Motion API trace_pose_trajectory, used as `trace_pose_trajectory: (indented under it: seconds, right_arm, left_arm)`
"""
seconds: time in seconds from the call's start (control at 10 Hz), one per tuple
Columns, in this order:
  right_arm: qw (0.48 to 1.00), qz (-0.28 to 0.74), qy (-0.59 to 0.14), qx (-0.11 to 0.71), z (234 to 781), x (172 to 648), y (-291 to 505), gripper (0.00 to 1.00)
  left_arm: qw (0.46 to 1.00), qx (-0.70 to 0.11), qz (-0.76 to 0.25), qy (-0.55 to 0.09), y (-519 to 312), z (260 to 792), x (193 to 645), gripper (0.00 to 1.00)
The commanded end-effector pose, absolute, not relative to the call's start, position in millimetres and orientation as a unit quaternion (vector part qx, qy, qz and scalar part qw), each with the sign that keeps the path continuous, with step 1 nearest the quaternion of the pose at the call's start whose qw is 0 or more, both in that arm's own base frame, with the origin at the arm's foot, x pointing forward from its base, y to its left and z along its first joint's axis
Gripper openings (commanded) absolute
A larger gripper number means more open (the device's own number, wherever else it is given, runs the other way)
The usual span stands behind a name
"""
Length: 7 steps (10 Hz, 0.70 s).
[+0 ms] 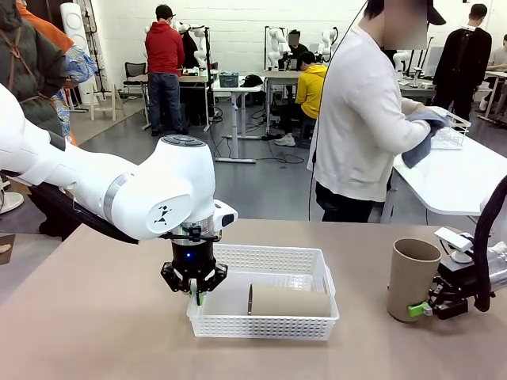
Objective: Clean and organize the cups into the basket.
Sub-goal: Pick up the Reusable plastic cup from the right side of the table and stack it inside the Organizing basket in the center of the table.
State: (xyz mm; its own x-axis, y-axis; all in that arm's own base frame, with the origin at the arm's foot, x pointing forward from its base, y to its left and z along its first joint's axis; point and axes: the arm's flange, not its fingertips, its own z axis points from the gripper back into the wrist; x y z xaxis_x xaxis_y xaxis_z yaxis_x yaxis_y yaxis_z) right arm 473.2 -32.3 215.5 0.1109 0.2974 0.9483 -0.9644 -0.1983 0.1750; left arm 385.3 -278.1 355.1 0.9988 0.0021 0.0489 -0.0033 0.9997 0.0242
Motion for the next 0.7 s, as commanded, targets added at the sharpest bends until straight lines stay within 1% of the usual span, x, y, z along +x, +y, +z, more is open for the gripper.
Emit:
trace_pose_trajectory:
  seconds: [0.0, 0.1, 0.2, 0.3, 0.4, 0.5, 0.6]
  right_arm:
    - [0.569, 0.540, -0.372, 0.496, 252, 456, -35, 0.36]
    - [0.582, 0.516, -0.376, 0.504, 287, 443, -30, 0.36]
    - [0.579, 0.511, -0.386, 0.504, 325, 432, -26, 0.36]
    - [0.581, 0.506, -0.409, 0.489, 364, 423, -22, 0.36]
    - [0.583, 0.497, -0.430, 0.478, 392, 420, -20, 0.36]
    - [0.585, 0.493, -0.441, 0.469, 411, 417, -18, 0.36]
    - [0.596, 0.486, -0.446, 0.458, 419, 416, -19, 0.36]
  left_arm:
    - [1.000, 0.013, 0.003, -0.027, -280, 356, 384, 0.00]
    - [1.000, 0.013, 0.003, -0.027, -280, 356, 384, 0.00]
    - [1.000, 0.013, 0.003, -0.027, -280, 356, 384, 0.00]
    - [1.000, 0.013, 0.003, -0.027, -280, 356, 384, 0.00]
    - [1.000, 0.013, 0.003, -0.027, -280, 356, 384, 0.00]
    - [1.000, 0.013, 0.003, -0.027, -280, 356, 384, 0.00]
    - [1.000, 0.013, 0.003, -0.027, -280, 356, 384, 0.00]
